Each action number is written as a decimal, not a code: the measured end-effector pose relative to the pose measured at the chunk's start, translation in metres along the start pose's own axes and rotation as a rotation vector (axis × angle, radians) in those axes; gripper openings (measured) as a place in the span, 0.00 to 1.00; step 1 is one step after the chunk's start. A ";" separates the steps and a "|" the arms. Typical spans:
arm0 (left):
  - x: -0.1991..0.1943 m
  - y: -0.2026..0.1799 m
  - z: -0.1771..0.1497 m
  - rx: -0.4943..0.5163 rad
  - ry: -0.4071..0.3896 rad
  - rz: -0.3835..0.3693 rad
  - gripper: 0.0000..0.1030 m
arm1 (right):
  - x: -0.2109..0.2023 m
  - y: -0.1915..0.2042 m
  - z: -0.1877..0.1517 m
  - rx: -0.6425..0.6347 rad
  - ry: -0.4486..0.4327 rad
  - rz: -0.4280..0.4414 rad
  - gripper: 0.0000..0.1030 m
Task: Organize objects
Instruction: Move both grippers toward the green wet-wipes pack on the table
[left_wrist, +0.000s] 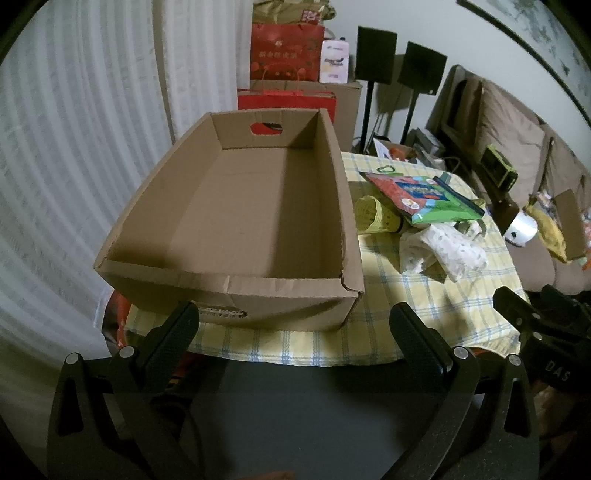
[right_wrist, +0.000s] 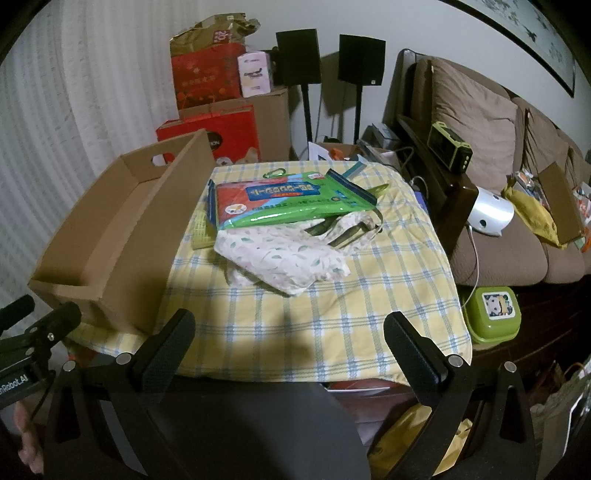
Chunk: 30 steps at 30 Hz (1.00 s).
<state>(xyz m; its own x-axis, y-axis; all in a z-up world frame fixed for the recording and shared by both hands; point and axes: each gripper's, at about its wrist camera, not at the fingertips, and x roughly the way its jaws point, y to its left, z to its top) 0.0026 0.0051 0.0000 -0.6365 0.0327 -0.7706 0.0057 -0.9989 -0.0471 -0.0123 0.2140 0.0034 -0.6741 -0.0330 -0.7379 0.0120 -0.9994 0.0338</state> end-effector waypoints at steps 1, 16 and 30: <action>-0.001 0.000 0.000 0.003 -0.001 0.002 1.00 | 0.000 -0.001 0.001 0.000 0.000 -0.001 1.00; 0.008 -0.021 0.034 0.044 -0.072 -0.077 1.00 | 0.004 -0.023 0.014 0.020 -0.038 -0.021 1.00; 0.028 -0.035 0.063 0.005 -0.041 -0.217 1.00 | 0.015 -0.093 0.036 0.133 -0.068 0.039 1.00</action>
<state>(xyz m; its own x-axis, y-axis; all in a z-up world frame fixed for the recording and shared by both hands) -0.0639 0.0390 0.0203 -0.6533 0.2454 -0.7162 -0.1385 -0.9688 -0.2057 -0.0506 0.3073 0.0133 -0.7238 -0.0664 -0.6868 -0.0554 -0.9866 0.1537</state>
